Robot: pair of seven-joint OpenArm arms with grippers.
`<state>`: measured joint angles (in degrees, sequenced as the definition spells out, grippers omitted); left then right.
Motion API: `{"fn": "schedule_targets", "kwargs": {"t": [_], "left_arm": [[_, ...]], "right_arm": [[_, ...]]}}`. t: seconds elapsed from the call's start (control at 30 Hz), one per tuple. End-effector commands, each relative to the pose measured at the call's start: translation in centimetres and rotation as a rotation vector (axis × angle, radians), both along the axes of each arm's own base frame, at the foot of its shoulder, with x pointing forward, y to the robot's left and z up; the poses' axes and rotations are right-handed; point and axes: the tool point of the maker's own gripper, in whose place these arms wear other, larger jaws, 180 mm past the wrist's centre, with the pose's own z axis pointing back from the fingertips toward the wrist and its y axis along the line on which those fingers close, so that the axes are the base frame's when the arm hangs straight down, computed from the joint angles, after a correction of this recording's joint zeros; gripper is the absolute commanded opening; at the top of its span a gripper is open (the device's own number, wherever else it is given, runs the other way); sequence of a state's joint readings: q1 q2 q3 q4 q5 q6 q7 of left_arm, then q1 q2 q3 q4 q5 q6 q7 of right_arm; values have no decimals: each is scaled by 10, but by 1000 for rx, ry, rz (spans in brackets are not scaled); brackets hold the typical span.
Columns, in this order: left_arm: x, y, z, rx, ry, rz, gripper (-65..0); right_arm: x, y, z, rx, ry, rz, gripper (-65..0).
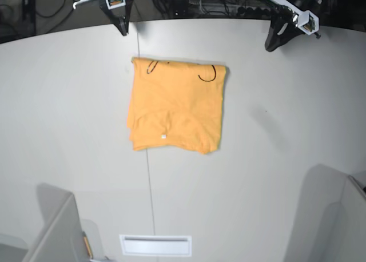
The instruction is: Fold the T-shirt properly
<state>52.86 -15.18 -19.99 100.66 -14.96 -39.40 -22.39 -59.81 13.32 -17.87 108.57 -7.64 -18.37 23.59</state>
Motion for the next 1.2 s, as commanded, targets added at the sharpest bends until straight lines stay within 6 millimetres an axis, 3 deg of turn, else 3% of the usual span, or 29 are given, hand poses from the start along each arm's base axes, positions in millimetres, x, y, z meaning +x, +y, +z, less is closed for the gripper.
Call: {"fn": "schedule_targets", "kwargs": {"t": [0.0, 0.13, 0.23, 0.5, 0.6, 0.77, 0.9, 1.03, 1.17], "left_arm": [[-9, 3, 6, -34, -13, 21, -650], [-52, 18, -16, -82, 64, 125, -650], [-88, 33, -37, -89, 153, 203, -650], [-199, 59, -111, -131, 387, 485, -650], [-229, 64, -134, -145, 417, 590, -650], [-262, 58, -179, -131, 554, 664, -650], [-255, 41, -202, -130, 634, 590, -650], [-245, 24, -228, -35, 723, 438, -650], [-249, 12, -270, 107, 961, 274, -650]], "right_arm": [[-13, 0, 1, -5, 14, 9, -650], [-62, -2, -31, -35, 173, 29, -650], [-106, 8, -54, -35, 297, 90, -650], [-224, 29, -117, -66, 592, 334, -650], [-254, 25, -139, -108, 666, 401, -650], [-263, -3, -175, -273, 682, 409, -650], [-270, -28, -215, -306, 830, 282, -650], [-256, -59, -256, -411, 924, 169, -650], [-225, -77, -275, -498, 927, 114, -650]]}}
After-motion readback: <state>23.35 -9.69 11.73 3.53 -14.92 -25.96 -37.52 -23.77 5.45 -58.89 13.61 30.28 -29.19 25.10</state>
